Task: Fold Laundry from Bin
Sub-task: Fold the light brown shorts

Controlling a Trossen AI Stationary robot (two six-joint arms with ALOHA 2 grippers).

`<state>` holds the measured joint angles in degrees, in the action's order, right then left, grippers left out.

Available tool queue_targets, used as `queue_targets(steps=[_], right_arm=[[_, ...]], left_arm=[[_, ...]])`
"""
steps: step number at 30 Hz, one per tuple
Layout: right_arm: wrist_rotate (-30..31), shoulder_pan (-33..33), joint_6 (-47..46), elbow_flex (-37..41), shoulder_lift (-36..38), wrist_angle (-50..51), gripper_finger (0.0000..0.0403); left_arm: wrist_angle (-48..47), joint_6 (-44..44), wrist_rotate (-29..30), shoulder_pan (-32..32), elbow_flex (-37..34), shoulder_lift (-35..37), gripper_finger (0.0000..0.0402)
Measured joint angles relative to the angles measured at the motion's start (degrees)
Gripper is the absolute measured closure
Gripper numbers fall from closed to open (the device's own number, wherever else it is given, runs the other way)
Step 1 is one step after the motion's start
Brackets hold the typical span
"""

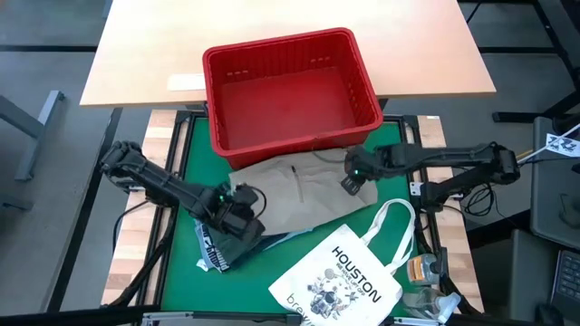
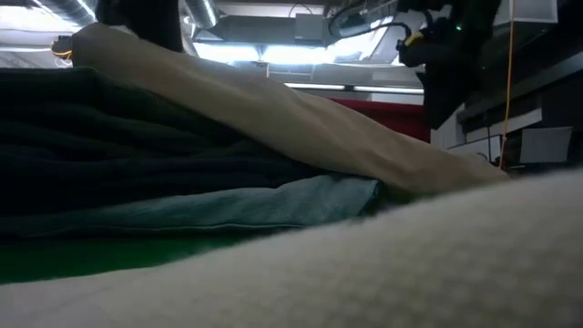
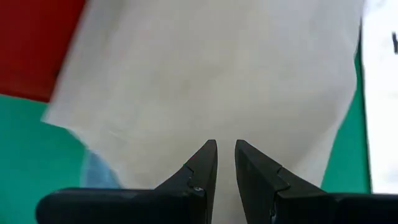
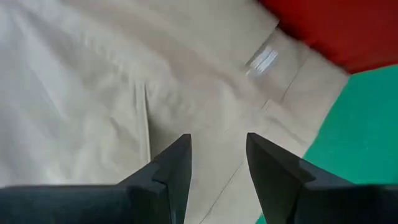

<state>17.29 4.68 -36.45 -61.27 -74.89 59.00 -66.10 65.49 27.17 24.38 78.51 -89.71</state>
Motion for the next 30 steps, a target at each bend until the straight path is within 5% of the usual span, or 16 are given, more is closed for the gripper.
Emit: queue_targets(steps=[10, 19, 30], right_arm=[[2.4, -5.6, -6.8, 19.1, 0.0, -19.9, 0.0249], [-2.3, -5.5, -11.8, 34.9, 0.3, -37.4, 0.0249], [-4.4, -5.4, -5.3, 30.0, 1.4, -32.6, 0.0249]], left_arm=[[19.0, 0.5, 0.1, 5.1, -14.2, 0.0, 0.0348], [22.6, 4.9, 0.5, 7.2, -21.2, 0.0, 0.0348], [23.0, 1.4, -1.0, 7.2, -18.2, 0.0, 0.0348]])
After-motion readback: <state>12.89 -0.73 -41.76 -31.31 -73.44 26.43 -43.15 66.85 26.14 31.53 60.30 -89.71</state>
